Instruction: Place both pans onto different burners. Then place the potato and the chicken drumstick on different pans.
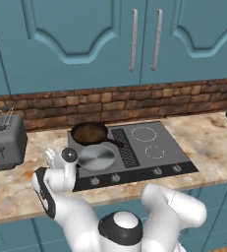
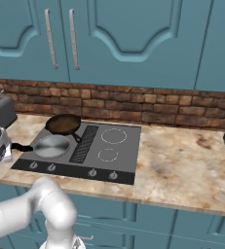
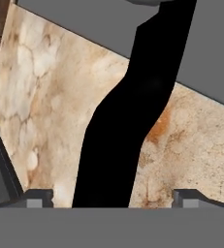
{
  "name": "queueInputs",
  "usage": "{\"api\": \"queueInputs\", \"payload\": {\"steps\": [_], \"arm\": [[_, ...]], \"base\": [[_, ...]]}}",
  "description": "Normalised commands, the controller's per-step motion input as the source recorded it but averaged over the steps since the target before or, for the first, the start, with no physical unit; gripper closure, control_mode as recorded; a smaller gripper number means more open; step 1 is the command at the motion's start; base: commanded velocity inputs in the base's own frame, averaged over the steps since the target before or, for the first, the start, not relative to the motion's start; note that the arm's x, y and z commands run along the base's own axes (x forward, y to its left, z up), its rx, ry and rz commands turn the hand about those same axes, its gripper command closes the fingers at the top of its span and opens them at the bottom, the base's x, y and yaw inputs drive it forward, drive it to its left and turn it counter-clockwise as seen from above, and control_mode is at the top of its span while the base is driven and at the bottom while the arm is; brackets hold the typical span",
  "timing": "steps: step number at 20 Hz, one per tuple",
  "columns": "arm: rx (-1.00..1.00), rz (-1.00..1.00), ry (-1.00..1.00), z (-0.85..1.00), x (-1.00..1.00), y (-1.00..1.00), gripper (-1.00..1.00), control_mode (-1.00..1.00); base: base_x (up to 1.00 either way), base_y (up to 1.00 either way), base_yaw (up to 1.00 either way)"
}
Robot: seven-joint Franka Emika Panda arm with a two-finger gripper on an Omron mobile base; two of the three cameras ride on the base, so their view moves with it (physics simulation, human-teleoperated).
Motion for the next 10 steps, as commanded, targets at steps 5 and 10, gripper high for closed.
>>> {"api": "queueInputs", "payload": {"steps": [5,10], "arm": [[0.10,0.08,-0.03,0.05,-0.35,0.00,-1.00,-1.00],[0.00,0.10,-0.02,0.34,-0.32,0.00,-1.00,-1.00]], "base": [[0.00,0.00,0.00],[0.00,0.00,0.00]]}}
